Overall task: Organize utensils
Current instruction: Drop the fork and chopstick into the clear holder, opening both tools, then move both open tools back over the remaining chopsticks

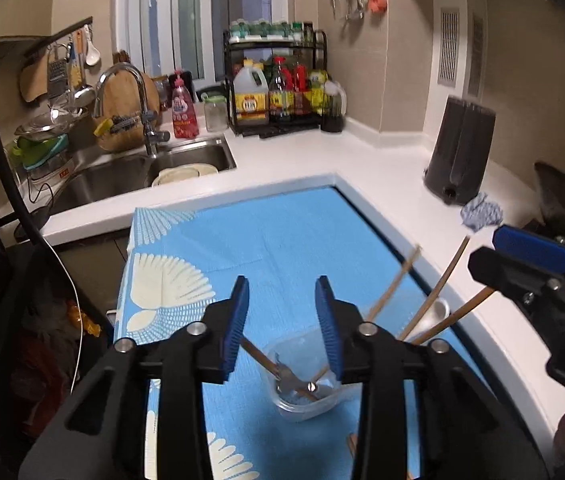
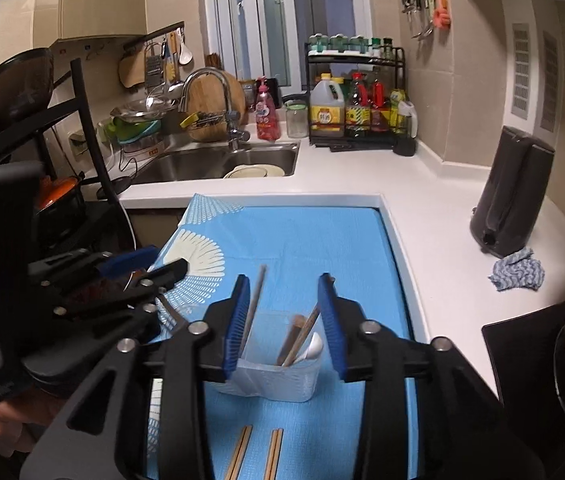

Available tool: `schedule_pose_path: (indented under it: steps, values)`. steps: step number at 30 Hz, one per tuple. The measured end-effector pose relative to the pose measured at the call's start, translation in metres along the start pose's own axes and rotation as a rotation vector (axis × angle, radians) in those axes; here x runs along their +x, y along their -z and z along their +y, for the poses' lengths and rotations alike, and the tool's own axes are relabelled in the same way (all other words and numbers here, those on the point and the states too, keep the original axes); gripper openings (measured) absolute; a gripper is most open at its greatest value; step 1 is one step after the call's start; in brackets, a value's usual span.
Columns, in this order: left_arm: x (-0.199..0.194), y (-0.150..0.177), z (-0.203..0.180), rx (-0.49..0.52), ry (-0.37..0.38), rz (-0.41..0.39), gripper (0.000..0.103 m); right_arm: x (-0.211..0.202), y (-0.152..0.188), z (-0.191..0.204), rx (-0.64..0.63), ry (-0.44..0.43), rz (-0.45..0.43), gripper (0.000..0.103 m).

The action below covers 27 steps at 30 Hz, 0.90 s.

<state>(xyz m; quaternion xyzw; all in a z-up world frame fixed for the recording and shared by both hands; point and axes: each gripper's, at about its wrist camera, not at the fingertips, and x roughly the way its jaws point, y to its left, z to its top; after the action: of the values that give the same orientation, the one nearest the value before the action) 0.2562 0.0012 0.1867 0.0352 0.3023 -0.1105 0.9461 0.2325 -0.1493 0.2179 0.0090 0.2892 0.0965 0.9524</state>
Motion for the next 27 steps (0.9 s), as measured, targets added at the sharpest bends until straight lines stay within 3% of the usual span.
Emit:
schedule_pose_path:
  steps: [6,14,27]
  values:
    - [-0.048,-0.001,0.005,-0.057,-0.002,-0.110,0.036,-0.048,-0.001,0.007,-0.035,0.019,-0.099,0.037]
    - [-0.100,0.053,0.000,-0.123,-0.033,-0.191,0.042,-0.108,0.040,0.009,-0.011,0.023,-0.208,0.037]
    - [-0.117,0.168,-0.014,-0.180,-0.097,-0.138,0.045,-0.114,0.161,0.003,0.075,0.078,-0.171,0.037]
